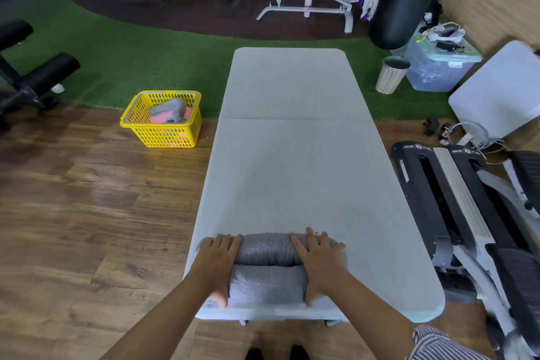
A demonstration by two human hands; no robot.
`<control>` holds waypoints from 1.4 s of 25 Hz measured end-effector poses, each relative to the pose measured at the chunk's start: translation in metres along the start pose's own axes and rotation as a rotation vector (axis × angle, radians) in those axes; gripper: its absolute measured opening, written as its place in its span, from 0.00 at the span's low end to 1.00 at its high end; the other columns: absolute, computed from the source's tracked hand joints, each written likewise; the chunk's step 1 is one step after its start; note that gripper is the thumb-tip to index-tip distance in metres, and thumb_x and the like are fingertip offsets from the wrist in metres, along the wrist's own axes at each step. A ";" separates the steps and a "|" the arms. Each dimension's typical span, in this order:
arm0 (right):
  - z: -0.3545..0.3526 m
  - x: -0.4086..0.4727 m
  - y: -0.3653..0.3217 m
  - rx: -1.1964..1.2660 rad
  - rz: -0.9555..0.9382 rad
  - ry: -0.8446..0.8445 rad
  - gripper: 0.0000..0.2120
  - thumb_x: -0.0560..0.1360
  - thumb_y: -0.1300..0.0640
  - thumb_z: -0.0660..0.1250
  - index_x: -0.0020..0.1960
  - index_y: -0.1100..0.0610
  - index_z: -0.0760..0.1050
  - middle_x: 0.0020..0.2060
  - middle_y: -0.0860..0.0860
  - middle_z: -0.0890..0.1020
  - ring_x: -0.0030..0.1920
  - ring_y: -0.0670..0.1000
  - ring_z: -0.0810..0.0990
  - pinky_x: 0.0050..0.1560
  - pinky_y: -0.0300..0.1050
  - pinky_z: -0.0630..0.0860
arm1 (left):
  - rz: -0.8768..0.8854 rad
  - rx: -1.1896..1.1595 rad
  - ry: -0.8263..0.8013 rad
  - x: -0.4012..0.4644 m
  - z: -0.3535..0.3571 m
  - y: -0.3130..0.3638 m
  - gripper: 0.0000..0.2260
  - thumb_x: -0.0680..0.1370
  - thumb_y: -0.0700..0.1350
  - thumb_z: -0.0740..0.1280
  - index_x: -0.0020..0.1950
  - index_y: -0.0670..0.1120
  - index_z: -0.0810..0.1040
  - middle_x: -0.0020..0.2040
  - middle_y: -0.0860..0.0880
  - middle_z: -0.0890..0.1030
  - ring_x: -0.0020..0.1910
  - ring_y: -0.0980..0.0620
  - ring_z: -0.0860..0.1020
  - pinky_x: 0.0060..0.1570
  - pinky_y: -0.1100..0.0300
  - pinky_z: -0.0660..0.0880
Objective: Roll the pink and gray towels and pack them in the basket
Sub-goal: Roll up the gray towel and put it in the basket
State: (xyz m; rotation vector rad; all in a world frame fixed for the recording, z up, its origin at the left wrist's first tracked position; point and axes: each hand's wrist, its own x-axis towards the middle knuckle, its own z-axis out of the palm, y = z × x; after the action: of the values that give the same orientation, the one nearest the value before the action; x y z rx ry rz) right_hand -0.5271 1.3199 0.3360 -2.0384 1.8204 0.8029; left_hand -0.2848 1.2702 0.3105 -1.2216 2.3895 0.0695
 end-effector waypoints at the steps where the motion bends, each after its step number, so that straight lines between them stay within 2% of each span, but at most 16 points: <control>1: 0.000 0.002 0.001 0.017 -0.010 0.045 0.60 0.59 0.38 0.74 0.73 0.46 0.33 0.73 0.58 0.50 0.71 0.64 0.53 0.63 0.67 0.60 | -0.016 -0.017 0.015 0.000 -0.002 0.000 0.57 0.58 0.61 0.75 0.76 0.45 0.45 0.68 0.46 0.64 0.65 0.47 0.66 0.67 0.51 0.62; 3: 0.002 0.009 0.004 0.049 -0.042 0.135 0.53 0.62 0.39 0.71 0.74 0.46 0.40 0.69 0.58 0.60 0.67 0.61 0.61 0.63 0.60 0.63 | -0.066 -0.045 0.060 0.000 -0.006 0.001 0.50 0.62 0.58 0.74 0.75 0.45 0.50 0.64 0.48 0.70 0.60 0.48 0.72 0.64 0.55 0.66; 7: -0.001 0.020 0.004 0.110 -0.091 0.235 0.47 0.61 0.41 0.68 0.73 0.46 0.48 0.63 0.56 0.67 0.62 0.59 0.67 0.57 0.55 0.66 | -0.157 -0.035 0.095 -0.002 -0.010 -0.002 0.41 0.67 0.57 0.69 0.74 0.46 0.54 0.57 0.48 0.75 0.52 0.49 0.76 0.54 0.55 0.71; 8: -0.005 0.023 0.001 0.109 -0.105 0.282 0.47 0.58 0.42 0.69 0.72 0.46 0.52 0.60 0.56 0.70 0.59 0.59 0.70 0.53 0.55 0.68 | -0.190 -0.044 0.092 -0.005 -0.009 -0.005 0.41 0.68 0.57 0.69 0.74 0.47 0.53 0.58 0.48 0.75 0.52 0.48 0.76 0.52 0.55 0.73; 10: -0.011 0.030 -0.009 0.093 -0.101 0.326 0.49 0.44 0.42 0.72 0.65 0.47 0.64 0.47 0.55 0.76 0.45 0.58 0.77 0.40 0.53 0.71 | -0.258 -0.079 0.083 -0.015 -0.007 -0.013 0.40 0.68 0.56 0.67 0.74 0.47 0.52 0.58 0.48 0.74 0.53 0.48 0.75 0.51 0.53 0.75; 12: -0.018 0.038 -0.024 0.126 -0.111 0.377 0.50 0.36 0.44 0.71 0.60 0.48 0.69 0.39 0.54 0.77 0.37 0.57 0.77 0.33 0.50 0.69 | -0.304 -0.039 0.100 -0.025 -0.001 -0.026 0.39 0.68 0.55 0.65 0.74 0.46 0.52 0.59 0.47 0.74 0.53 0.45 0.75 0.53 0.51 0.72; 15: -0.039 0.058 -0.060 0.107 -0.160 0.422 0.50 0.37 0.45 0.72 0.60 0.49 0.69 0.39 0.54 0.76 0.37 0.57 0.75 0.33 0.49 0.67 | -0.377 0.006 0.122 -0.043 0.010 -0.061 0.35 0.67 0.55 0.62 0.72 0.46 0.58 0.56 0.47 0.76 0.51 0.43 0.76 0.54 0.48 0.65; 18: -0.069 0.080 -0.110 0.092 -0.208 0.436 0.49 0.37 0.46 0.71 0.59 0.49 0.69 0.39 0.53 0.76 0.37 0.56 0.75 0.34 0.49 0.67 | -0.456 0.002 0.102 -0.062 0.026 -0.111 0.36 0.66 0.56 0.63 0.71 0.47 0.58 0.54 0.46 0.77 0.49 0.43 0.77 0.54 0.47 0.63; 23: -0.123 0.122 -0.222 0.114 -0.256 0.415 0.48 0.36 0.45 0.71 0.57 0.47 0.69 0.38 0.52 0.77 0.38 0.56 0.76 0.34 0.50 0.69 | -0.520 -0.013 0.100 -0.101 0.060 -0.226 0.38 0.61 0.57 0.66 0.69 0.45 0.62 0.49 0.45 0.78 0.45 0.42 0.77 0.51 0.46 0.63; 25: -0.142 0.137 -0.266 0.112 -0.274 0.426 0.49 0.36 0.43 0.71 0.59 0.47 0.70 0.39 0.52 0.77 0.38 0.56 0.77 0.35 0.50 0.71 | -0.538 -0.005 0.113 -0.117 0.071 -0.274 0.41 0.54 0.58 0.69 0.64 0.44 0.68 0.41 0.45 0.79 0.38 0.42 0.77 0.48 0.47 0.64; 27: -0.161 0.150 -0.304 0.122 -0.280 0.421 0.50 0.36 0.42 0.71 0.59 0.47 0.70 0.40 0.52 0.77 0.38 0.56 0.77 0.35 0.50 0.72 | -0.536 -0.009 0.156 -0.128 0.082 -0.319 0.41 0.49 0.57 0.71 0.61 0.44 0.70 0.36 0.45 0.78 0.33 0.43 0.76 0.45 0.48 0.65; 30: -0.189 0.165 -0.346 0.145 -0.251 0.389 0.50 0.35 0.40 0.69 0.58 0.47 0.72 0.41 0.52 0.78 0.39 0.56 0.77 0.31 0.50 0.71 | -0.503 -0.019 0.185 -0.129 0.091 -0.376 0.42 0.47 0.55 0.71 0.59 0.43 0.70 0.35 0.44 0.77 0.31 0.43 0.76 0.43 0.48 0.65; 35: -0.220 0.216 -0.366 0.154 -0.178 0.330 0.51 0.36 0.38 0.69 0.60 0.47 0.70 0.42 0.51 0.78 0.39 0.55 0.77 0.32 0.50 0.71 | -0.427 -0.049 0.212 -0.089 0.092 -0.441 0.42 0.45 0.55 0.72 0.57 0.42 0.70 0.35 0.43 0.77 0.29 0.42 0.75 0.42 0.47 0.66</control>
State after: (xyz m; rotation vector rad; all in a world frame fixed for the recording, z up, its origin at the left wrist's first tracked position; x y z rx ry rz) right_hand -0.1140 1.0785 0.3343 -2.2931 1.7613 0.2803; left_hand 0.1381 1.0926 0.3341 -1.8139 2.2505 -0.1427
